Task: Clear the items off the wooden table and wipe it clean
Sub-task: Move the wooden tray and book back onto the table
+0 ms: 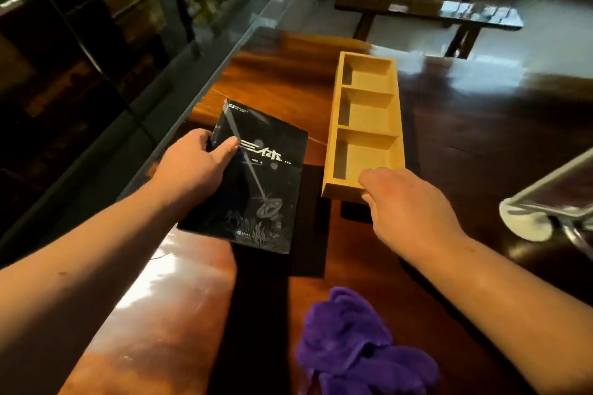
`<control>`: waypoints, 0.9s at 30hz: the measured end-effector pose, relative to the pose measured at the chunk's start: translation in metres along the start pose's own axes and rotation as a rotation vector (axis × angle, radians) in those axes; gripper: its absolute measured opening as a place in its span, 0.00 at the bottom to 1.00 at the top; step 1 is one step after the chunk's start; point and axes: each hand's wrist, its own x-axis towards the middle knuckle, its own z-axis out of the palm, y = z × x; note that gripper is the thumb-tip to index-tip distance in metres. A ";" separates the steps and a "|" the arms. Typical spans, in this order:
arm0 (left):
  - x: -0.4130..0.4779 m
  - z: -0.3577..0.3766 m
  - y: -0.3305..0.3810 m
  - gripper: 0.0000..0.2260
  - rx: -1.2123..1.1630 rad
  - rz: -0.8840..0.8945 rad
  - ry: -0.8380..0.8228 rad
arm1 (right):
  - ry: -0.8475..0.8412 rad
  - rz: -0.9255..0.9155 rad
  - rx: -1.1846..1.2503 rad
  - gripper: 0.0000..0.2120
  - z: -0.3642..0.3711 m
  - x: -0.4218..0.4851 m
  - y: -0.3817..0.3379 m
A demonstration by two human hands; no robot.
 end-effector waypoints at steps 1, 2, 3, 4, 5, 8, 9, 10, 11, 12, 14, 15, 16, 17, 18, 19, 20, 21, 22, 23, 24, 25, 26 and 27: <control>0.001 0.010 0.017 0.21 -0.025 0.002 -0.004 | 0.007 0.005 -0.010 0.11 -0.003 -0.012 0.010; 0.002 0.020 0.034 0.21 -0.046 0.002 -0.004 | 0.013 0.007 -0.024 0.11 -0.006 -0.024 0.021; 0.002 0.030 0.050 0.22 -0.064 0.007 -0.003 | 0.021 0.008 -0.037 0.12 -0.009 -0.035 0.031; 0.002 0.041 0.064 0.22 -0.084 0.012 -0.009 | 0.028 0.012 -0.048 0.13 -0.011 -0.047 0.040; 0.002 0.051 0.076 0.22 -0.118 0.012 -0.023 | 0.031 0.021 -0.055 0.13 -0.013 -0.059 0.050; -0.001 0.079 0.106 0.22 -0.259 -0.032 -0.097 | 0.017 0.036 -0.046 0.16 -0.015 -0.092 0.075; -0.003 0.089 0.113 0.22 -0.285 -0.040 -0.115 | 0.015 0.040 -0.040 0.18 -0.015 -0.101 0.082; -0.004 0.099 0.120 0.21 -0.295 -0.045 -0.128 | 0.014 0.049 -0.040 0.19 -0.015 -0.110 0.089; -0.006 0.108 0.126 0.20 -0.298 -0.048 -0.135 | 0.012 0.060 -0.043 0.20 -0.015 -0.118 0.095; -0.009 0.117 0.132 0.18 -0.298 -0.052 -0.143 | 0.009 0.072 -0.044 0.21 -0.015 -0.125 0.100; -0.014 0.135 0.141 0.16 -0.299 -0.062 -0.162 | 0.002 0.086 -0.033 0.20 -0.015 -0.138 0.108; -0.016 0.143 0.145 0.16 -0.293 -0.065 -0.174 | -0.005 0.089 -0.022 0.20 -0.014 -0.144 0.111; -0.018 0.150 0.148 0.17 -0.283 -0.066 -0.186 | -0.014 0.090 -0.008 0.19 -0.013 -0.149 0.114; -0.020 0.157 0.151 0.18 -0.270 -0.062 -0.194 | -0.024 0.093 0.010 0.19 -0.011 -0.153 0.116; -0.022 0.164 0.152 0.18 -0.253 -0.056 -0.200 | -0.034 0.097 0.025 0.19 -0.010 -0.157 0.118; -0.023 0.170 0.154 0.19 -0.238 -0.050 -0.202 | -0.041 0.102 0.036 0.19 -0.009 -0.160 0.121; -0.025 0.176 0.154 0.19 -0.227 -0.046 -0.203 | -0.045 0.104 0.047 0.19 -0.008 -0.163 0.123; -0.026 0.182 0.154 0.20 -0.221 -0.043 -0.205 | -0.043 0.106 0.056 0.18 -0.007 -0.164 0.124; -0.027 0.187 0.154 0.20 -0.218 -0.043 -0.212 | -0.042 0.106 0.061 0.17 -0.006 -0.166 0.126; -0.028 0.192 0.153 0.20 -0.218 -0.047 -0.219 | -0.044 0.106 0.062 0.16 -0.005 -0.167 0.127; -0.029 0.197 0.152 0.21 -0.218 -0.052 -0.225 | -0.050 0.104 0.062 0.16 -0.003 -0.168 0.128; -0.030 0.201 0.151 0.21 -0.211 -0.051 -0.227 | -0.055 0.102 0.065 0.16 0.000 -0.170 0.128; -0.031 0.204 0.150 0.20 -0.197 -0.045 -0.224 | -0.062 0.103 0.068 0.16 0.002 -0.171 0.128; -0.031 0.207 0.148 0.20 -0.178 -0.039 -0.217 | -0.069 0.109 0.071 0.16 0.004 -0.172 0.129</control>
